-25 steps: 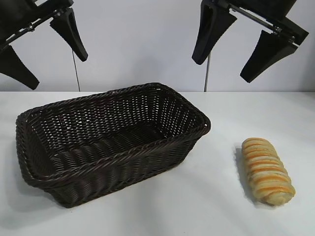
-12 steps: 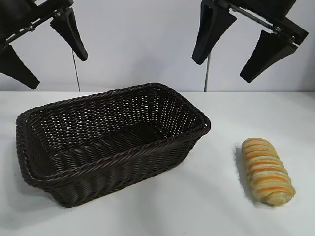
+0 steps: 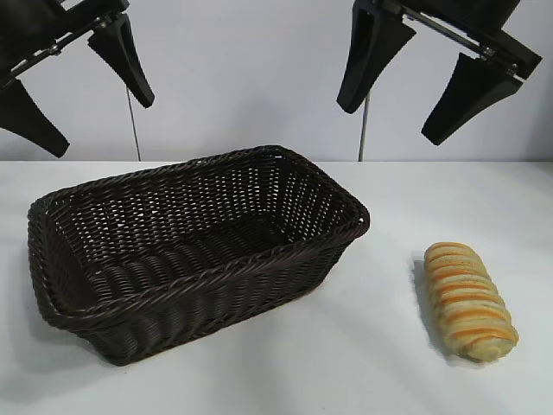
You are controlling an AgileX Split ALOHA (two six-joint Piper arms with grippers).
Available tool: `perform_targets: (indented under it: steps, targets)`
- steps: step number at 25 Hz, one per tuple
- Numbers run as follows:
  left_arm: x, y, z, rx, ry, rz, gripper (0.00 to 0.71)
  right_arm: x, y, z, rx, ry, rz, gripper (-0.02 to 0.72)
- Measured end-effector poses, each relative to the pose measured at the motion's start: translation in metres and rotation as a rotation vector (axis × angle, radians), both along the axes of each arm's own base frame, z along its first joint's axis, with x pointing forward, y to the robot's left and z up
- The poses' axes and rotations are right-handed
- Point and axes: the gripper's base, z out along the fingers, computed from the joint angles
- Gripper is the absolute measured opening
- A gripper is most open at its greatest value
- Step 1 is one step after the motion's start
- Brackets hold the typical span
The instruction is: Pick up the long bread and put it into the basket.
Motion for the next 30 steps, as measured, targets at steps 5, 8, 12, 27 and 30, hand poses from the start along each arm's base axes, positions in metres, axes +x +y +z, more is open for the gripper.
perform_targets:
  steps: [5, 8, 12, 27, 30]
  targets:
    - [-0.0007, -0.0001, -0.0001, 0.005, -0.004, -0.023, 0.694, 0.0, 0.0, 0.0, 0.0, 0.0, 0.0, 0.622]
    - [-0.0006, -0.0001, 0.0001, 0.005, -0.007, -0.027, 0.694, 0.0, 0.0, 0.0, 0.0, 0.0, 0.0, 0.622]
    - [-0.0003, -0.0001, 0.0002, 0.006, -0.01, -0.027, 0.694, 0.0, 0.0, 0.0, 0.0, 0.0, 0.0, 0.622]
    - [0.0028, 0.0002, 0.0008, 0.002, -0.033, 0.004, 0.694, 0.0, 0.0, 0.0, 0.0, 0.0, 0.0, 0.622]
    - [0.0026, 0.0012, 0.0045, 0.0, -0.025, -0.005, 0.694, 0.0, 0.0, 0.0, 0.0, 0.0, 0.0, 0.622]
